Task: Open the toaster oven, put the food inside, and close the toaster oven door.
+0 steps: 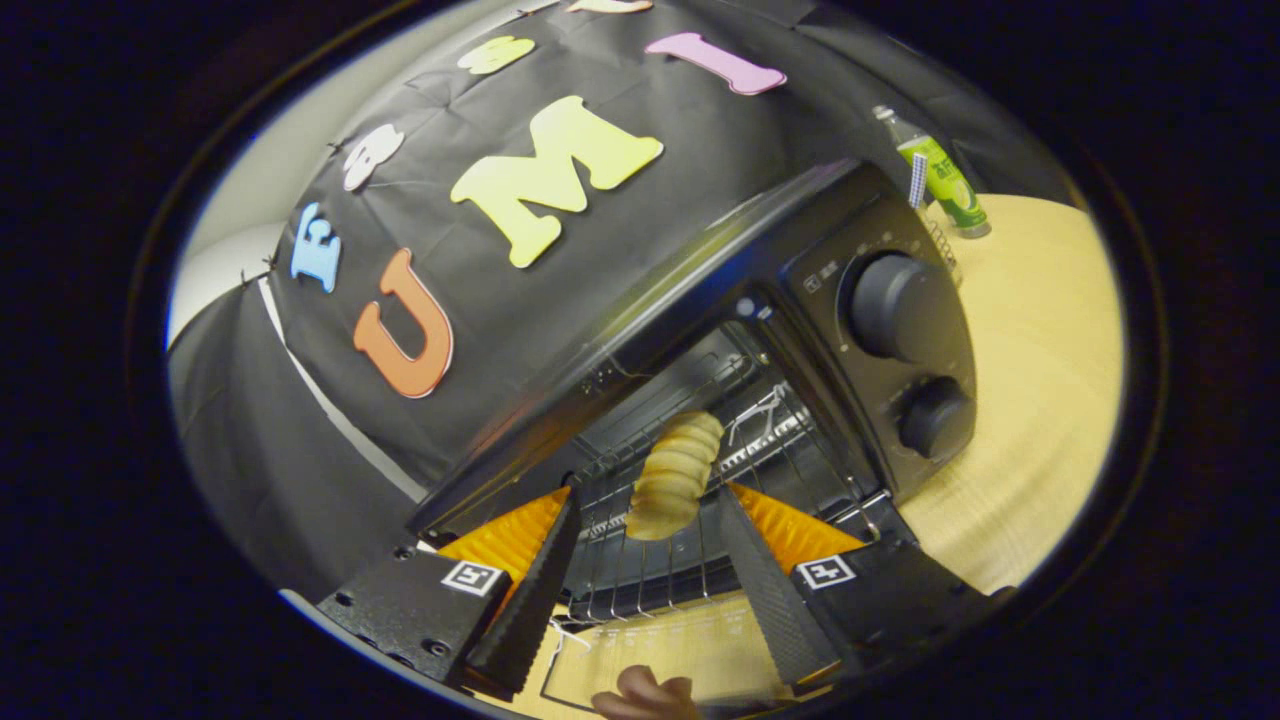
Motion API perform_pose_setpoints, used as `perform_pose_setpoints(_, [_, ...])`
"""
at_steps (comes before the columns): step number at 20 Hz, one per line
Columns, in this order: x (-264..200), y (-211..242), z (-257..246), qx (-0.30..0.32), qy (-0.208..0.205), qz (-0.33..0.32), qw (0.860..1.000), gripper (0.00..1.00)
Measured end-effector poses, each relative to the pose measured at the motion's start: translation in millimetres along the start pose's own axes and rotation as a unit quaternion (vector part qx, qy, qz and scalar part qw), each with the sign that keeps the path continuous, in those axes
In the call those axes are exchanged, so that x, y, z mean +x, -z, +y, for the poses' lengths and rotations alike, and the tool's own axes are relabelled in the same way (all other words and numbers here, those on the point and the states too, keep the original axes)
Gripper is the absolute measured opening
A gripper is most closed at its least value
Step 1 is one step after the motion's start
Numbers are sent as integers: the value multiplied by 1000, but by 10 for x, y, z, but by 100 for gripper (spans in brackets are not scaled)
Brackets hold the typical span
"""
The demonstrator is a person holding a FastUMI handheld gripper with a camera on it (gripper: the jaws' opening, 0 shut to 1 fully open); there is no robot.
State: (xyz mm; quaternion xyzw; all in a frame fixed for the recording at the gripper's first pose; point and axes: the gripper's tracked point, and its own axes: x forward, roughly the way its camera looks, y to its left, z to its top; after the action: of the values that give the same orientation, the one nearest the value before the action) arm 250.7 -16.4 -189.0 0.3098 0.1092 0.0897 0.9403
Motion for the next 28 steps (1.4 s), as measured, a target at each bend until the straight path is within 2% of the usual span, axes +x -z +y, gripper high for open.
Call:
perform_pose_setpoints(3, [-287, 73, 49, -18, -2, -2, 1000, 92])
perform_pose_setpoints(7, [-660, 324, 131, -55, 7, 47, 997, 94])
perform_pose_setpoints(9, [-824, 393, 137, -90, 21, 51, 994, 94])
perform_pose_setpoints(11, [-951, 427, 73, -136, 51, 43, 988, 95])
perform_pose_setpoints(17, [-1150, 743, 174, -235, 73, 65, 967, 100])
perform_pose_setpoints(19, [-1173, 867, 8, -265, 114, 76, 954, 100])
perform_pose_setpoints(21, [-1198, 1027, -116, -272, 142, 101, 946, 100])
perform_pose_setpoints(25, [-1219, 1294, -264, -259, 168, 149, 939, 100])
perform_pose_setpoints(28, [-1195, 1278, -214, -286, 169, 139, 933, 100])
